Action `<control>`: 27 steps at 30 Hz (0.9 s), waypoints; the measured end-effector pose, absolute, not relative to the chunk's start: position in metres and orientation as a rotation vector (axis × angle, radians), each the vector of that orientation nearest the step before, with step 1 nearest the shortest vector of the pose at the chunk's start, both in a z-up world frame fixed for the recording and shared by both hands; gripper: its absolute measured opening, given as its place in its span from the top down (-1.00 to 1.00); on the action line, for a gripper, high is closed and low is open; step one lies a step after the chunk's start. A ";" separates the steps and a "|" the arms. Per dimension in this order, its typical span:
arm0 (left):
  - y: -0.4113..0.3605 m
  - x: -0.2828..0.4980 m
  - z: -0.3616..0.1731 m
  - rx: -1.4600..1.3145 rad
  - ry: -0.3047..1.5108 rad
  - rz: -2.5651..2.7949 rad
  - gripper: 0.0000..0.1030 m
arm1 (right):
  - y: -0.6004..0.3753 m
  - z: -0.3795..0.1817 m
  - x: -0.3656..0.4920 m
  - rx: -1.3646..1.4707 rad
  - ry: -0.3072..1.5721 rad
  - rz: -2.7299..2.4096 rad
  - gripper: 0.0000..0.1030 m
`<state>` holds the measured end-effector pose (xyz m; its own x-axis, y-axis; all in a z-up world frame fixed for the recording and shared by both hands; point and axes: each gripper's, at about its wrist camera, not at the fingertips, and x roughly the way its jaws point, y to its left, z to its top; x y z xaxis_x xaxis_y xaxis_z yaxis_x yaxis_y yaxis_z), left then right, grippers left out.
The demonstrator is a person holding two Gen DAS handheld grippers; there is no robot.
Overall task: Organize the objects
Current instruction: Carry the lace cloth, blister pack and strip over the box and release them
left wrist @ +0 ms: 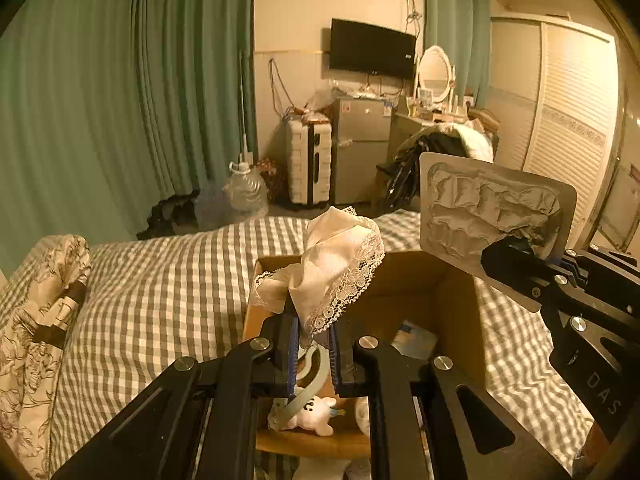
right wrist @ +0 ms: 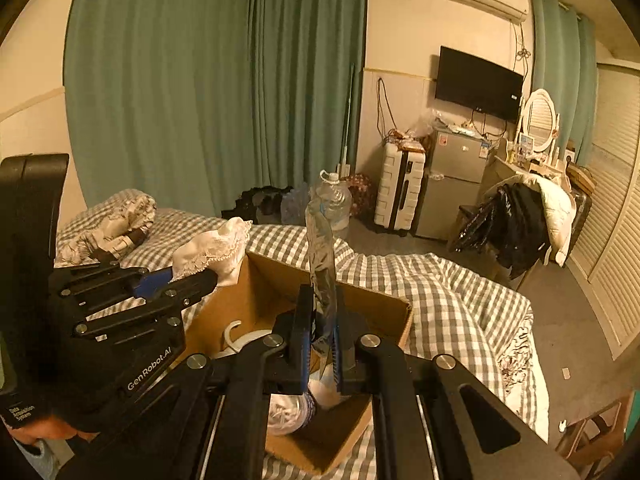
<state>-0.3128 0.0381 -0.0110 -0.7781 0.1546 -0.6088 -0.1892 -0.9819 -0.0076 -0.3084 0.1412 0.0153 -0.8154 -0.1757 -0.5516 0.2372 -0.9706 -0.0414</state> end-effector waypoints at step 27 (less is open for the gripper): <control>0.042 -0.315 -0.046 -1.075 0.101 2.811 -0.57 | 0.160 -0.022 -0.328 0.907 0.059 -2.793 -0.05</control>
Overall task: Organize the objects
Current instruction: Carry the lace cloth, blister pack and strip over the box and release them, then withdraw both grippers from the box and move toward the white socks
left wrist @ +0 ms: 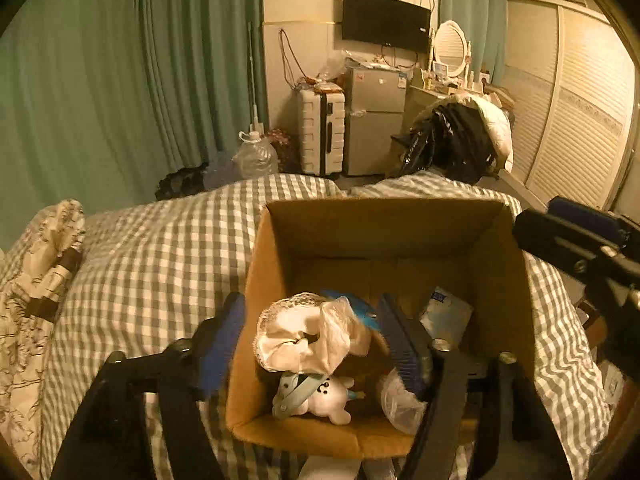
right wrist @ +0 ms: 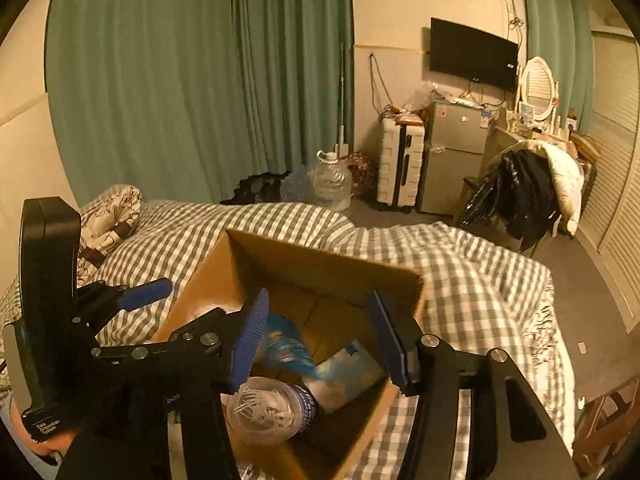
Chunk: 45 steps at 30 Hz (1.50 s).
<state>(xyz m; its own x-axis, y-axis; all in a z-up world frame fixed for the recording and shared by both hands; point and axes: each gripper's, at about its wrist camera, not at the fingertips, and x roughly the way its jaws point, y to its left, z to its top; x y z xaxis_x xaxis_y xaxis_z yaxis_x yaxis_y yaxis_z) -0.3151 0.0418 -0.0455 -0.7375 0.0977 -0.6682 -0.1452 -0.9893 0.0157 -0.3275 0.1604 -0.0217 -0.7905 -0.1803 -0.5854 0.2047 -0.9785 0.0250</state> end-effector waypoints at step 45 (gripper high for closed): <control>-0.020 -0.110 -0.084 -1.126 -0.055 2.944 -1.00 | 0.163 -0.072 -0.150 1.080 0.085 -2.899 -0.99</control>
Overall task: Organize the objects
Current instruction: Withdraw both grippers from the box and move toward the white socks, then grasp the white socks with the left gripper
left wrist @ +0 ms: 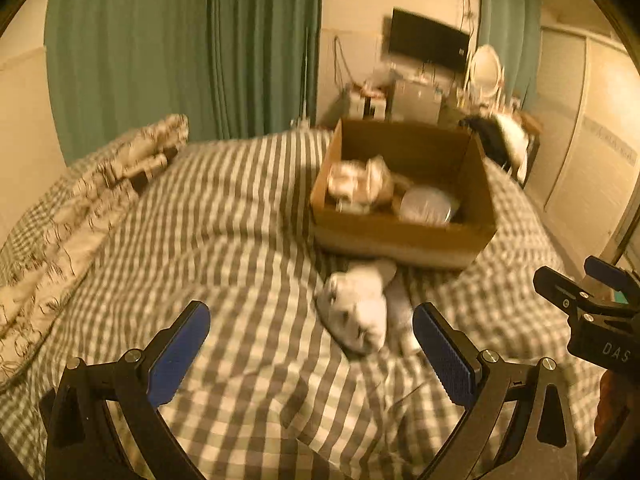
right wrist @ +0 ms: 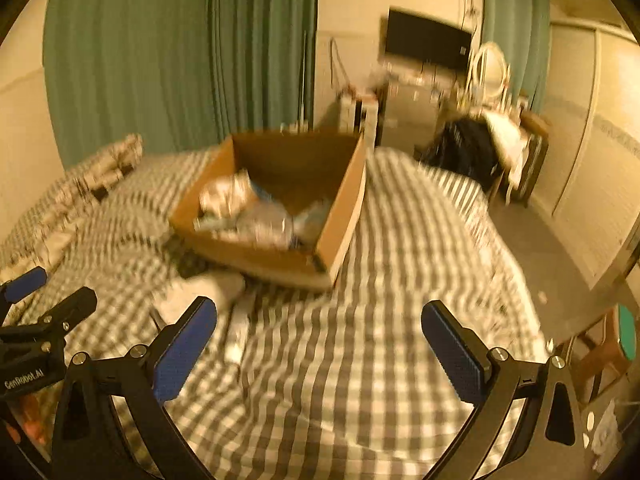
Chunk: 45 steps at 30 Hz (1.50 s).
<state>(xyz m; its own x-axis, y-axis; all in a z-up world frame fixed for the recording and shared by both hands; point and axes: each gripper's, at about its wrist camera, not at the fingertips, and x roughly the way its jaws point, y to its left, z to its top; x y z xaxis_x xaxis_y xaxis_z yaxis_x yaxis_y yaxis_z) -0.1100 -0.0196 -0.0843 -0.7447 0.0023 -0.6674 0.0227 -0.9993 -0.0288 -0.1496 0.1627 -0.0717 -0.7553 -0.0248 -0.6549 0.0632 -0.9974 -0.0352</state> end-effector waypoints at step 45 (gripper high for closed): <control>-0.024 -0.139 -0.093 1.210 0.025 -2.902 0.10 | 0.124 -0.119 -0.182 1.268 0.160 -2.750 -0.99</control>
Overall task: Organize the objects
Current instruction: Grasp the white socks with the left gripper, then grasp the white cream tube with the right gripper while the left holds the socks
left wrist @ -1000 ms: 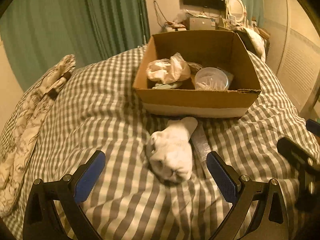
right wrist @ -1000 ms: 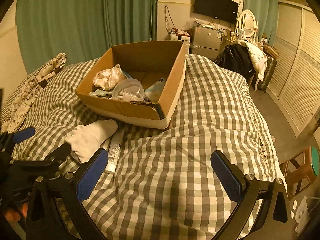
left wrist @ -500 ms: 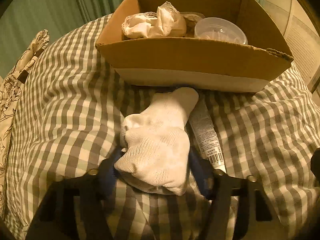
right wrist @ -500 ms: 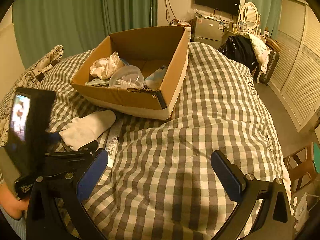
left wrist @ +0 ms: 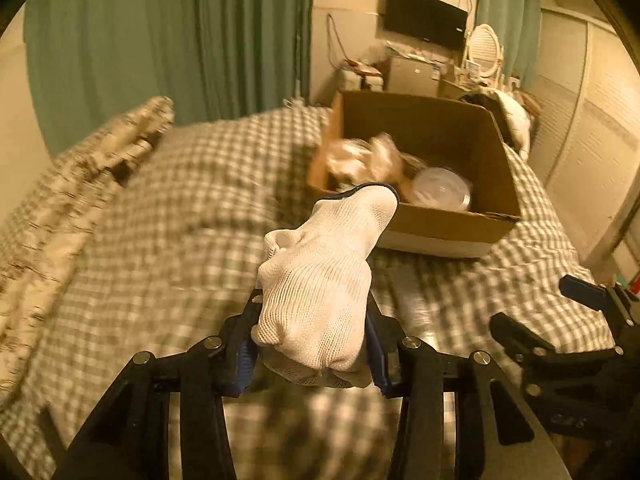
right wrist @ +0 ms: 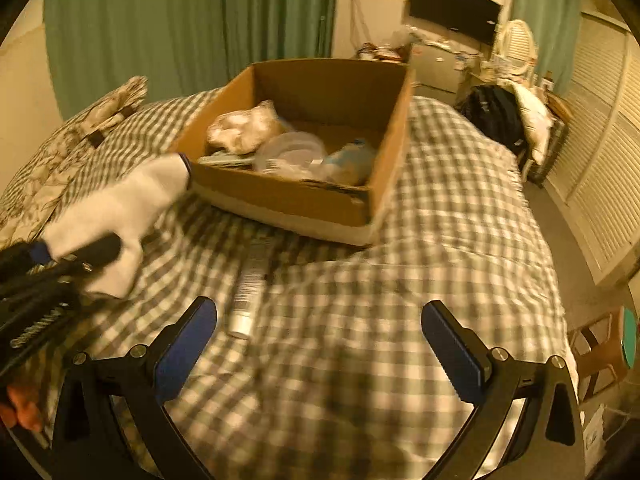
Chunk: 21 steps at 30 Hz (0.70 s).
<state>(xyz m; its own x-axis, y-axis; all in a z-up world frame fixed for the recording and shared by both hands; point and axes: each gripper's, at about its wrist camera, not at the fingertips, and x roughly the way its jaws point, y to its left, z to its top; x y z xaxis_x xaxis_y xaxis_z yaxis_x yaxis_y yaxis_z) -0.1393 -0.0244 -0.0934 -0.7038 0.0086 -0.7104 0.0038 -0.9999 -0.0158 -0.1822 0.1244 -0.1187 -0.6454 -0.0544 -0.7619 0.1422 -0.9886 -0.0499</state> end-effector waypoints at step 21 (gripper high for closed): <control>-0.055 -0.154 -0.124 -1.337 -0.179 2.838 0.10 | 0.053 -0.217 -0.255 1.659 0.324 -2.436 0.47</control>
